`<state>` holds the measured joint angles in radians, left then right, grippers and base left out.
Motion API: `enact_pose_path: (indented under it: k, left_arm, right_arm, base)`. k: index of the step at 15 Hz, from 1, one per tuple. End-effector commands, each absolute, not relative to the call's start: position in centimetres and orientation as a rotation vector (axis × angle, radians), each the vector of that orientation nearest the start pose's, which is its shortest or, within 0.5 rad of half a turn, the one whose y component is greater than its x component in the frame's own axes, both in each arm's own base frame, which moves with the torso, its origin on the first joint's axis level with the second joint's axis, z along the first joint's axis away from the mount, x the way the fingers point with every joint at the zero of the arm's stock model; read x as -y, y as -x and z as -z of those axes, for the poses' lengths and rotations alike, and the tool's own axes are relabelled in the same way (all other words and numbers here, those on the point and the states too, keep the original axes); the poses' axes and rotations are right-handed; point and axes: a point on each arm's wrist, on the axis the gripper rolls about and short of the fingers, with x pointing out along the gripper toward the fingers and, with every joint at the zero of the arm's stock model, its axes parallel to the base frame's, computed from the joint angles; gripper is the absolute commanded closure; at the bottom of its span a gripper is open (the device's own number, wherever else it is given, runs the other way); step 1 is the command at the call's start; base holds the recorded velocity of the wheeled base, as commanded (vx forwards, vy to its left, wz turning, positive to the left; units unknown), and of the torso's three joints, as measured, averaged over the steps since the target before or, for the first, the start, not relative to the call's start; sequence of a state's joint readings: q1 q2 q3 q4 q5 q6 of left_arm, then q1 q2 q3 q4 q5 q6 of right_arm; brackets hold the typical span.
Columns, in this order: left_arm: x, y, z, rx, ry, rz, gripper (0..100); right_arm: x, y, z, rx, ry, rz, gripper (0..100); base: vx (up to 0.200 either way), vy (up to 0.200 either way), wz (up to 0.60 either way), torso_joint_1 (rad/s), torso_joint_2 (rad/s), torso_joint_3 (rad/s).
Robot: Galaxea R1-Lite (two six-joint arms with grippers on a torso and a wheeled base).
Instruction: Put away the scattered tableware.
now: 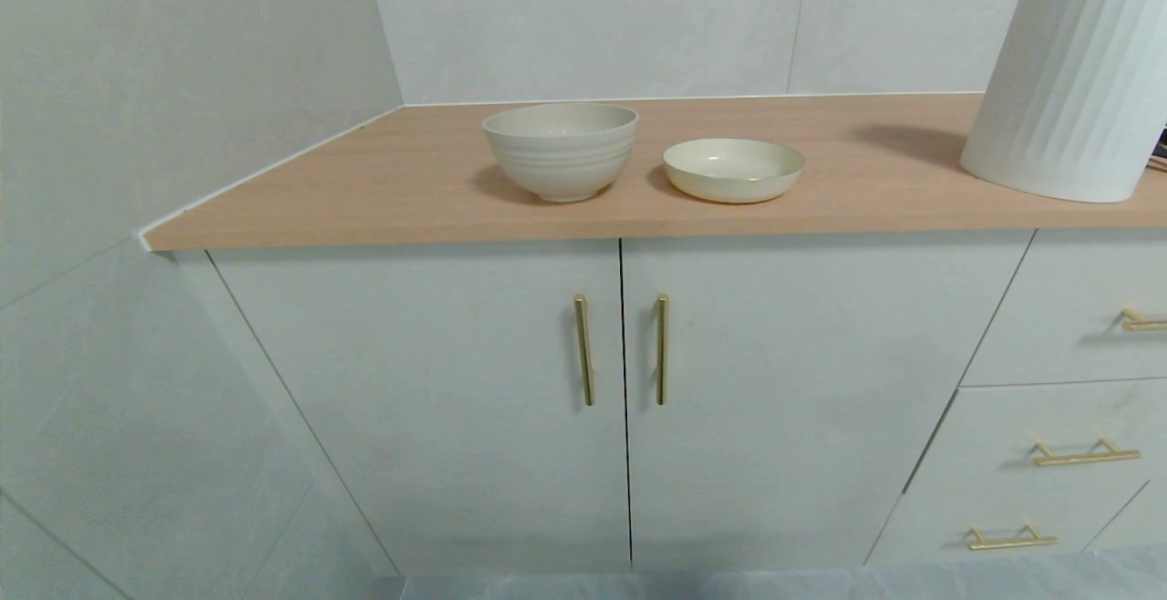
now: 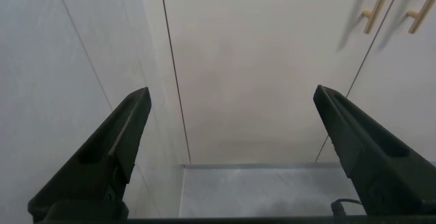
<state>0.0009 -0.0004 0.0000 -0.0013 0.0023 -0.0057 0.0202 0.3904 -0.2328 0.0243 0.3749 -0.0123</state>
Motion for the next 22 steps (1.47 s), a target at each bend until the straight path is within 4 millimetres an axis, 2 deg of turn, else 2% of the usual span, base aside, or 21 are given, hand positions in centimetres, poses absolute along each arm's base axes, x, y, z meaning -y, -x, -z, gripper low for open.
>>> enact_pose_path:
  k: [1,6,7,10,14,17,18,20,22]
  left_arm:
    - [0.0,2.3,-7.6,0.002,0.006,-0.005,0]
    - [0.0,2.3,-7.6,0.002,0.005,-0.003,0]
    - [0.0,2.3,-7.6,0.002,0.005,-0.003,0]
    - [0.0,2.3,-7.6,0.002,0.005,-0.003,0]
    - [0.0,2.3,-7.5,0.000,0.005,-0.003,0]
    - [0.0,2.3,-7.5,0.000,0.005,-0.003,0]
    - [0.0,2.3,-7.5,0.000,0.005,-0.005,0]
    - [0.0,2.3,-7.5,0.000,0.003,-0.003,0]
    - [0.0,2.3,-7.6,0.002,0.005,-0.003,0]
  right_arm:
    - [-1.2,-3.8,-15.0,-0.291,-0.038,-0.480,0]
    - [-2.8,-9.0,-15.8,-0.314,-0.054,-0.600,0]
    - [-3.4,-10.9,-15.8,-0.381,-0.057,-0.617,0]
    - [-5.2,-15.1,-16.4,-0.459,-0.054,-0.661,0]
    - [-8.7,-19.0,-16.4,-0.489,-0.022,-0.751,0]
    - [-12.1,-23.0,-15.8,-0.525,0.003,-0.771,0]
    - [-12.6,-23.5,-15.9,-0.529,-0.006,-0.777,0]
    - [-15.3,-25.5,-16.6,-0.527,-0.075,-0.807,0]
    - [-17.0,-26.4,-17.2,-0.516,-0.110,-0.832,0]
  base:
    - [0.000,0.000,0.00,0.000,0.00,0.000]
    - [0.000,0.000,0.00,0.000,0.00,0.000]
    - [0.000,0.000,0.00,0.000,0.00,0.000]
    - [0.000,0.000,0.00,0.000,0.00,0.000]
    - [0.000,0.000,0.00,0.000,0.00,0.000]
    - [0.000,0.000,0.00,0.000,0.00,0.000]
    - [0.000,0.000,0.00,0.000,0.00,0.000]
    - [0.000,0.000,0.00,0.000,0.00,0.000]
    - [0.000,0.000,0.00,0.000,0.00,0.000]
